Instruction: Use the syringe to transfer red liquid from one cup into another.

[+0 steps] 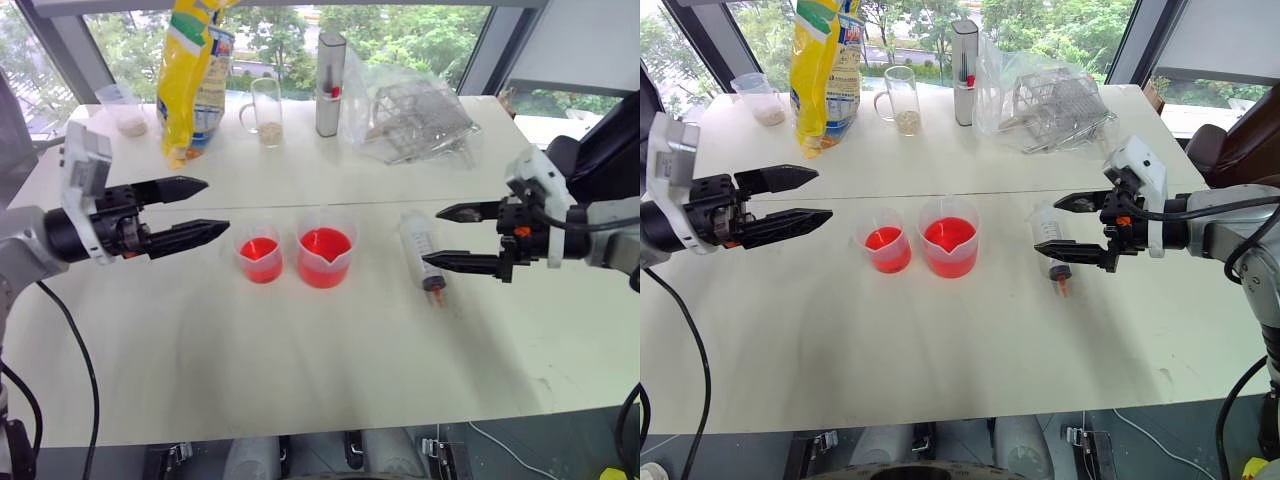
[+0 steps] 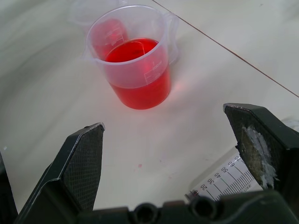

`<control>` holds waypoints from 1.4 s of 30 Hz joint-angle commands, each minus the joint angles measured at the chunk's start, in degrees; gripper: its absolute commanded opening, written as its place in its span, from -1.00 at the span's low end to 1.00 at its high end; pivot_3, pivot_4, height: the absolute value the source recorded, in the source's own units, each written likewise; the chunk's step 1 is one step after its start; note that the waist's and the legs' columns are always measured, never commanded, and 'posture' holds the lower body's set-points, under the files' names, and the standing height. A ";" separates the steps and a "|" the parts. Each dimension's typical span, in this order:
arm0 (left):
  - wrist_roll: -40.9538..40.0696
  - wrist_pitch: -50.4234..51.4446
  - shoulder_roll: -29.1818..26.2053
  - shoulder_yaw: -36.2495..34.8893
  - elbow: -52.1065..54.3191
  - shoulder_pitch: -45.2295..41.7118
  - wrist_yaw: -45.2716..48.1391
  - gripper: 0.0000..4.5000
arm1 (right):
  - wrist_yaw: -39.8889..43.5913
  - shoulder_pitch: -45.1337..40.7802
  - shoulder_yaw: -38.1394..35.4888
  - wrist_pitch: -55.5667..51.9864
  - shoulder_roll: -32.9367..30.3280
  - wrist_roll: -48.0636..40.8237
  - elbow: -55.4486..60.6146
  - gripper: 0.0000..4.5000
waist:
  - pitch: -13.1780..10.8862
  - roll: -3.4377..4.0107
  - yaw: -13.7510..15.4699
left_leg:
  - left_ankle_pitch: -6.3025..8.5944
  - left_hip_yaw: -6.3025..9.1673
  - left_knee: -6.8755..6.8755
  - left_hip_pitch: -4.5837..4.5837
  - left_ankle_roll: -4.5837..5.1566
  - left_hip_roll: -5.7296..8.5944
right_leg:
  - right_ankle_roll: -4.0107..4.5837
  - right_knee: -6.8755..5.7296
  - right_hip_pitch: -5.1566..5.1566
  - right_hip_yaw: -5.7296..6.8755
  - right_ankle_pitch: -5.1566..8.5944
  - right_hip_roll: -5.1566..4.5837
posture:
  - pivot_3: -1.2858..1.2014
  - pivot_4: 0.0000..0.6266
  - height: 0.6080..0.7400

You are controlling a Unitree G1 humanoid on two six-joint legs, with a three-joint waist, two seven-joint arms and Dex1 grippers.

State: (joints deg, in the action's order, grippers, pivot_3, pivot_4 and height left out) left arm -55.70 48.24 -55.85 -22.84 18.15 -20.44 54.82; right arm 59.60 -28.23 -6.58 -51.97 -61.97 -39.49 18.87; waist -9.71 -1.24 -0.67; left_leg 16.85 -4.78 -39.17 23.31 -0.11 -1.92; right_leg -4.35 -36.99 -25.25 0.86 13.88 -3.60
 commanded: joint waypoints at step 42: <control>3.00 -4.86 3.94 3.86 0.41 -1.74 0.43 1.00 | -19.53 -39.40 22.41 -40.53 14.40 10.50 -41.50 0.98 | 0.00 0.00 -0.35 | -0.01 -0.11 -0.04 0.03 -0.01 0.08 | 0.04 -0.09 -0.11 -0.08 -0.03 0.03 | 0.03 -0.52 1.00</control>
State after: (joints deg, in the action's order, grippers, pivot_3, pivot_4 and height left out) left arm -52.94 44.36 -51.67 -18.39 17.24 -22.08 55.37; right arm 41.56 -65.89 15.48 -92.10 -47.74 -29.86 -19.12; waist -9.70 -1.24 -1.02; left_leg 16.84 -4.88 -39.20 23.35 -0.12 -1.84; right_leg -4.32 -37.07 -25.37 0.78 13.85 -3.56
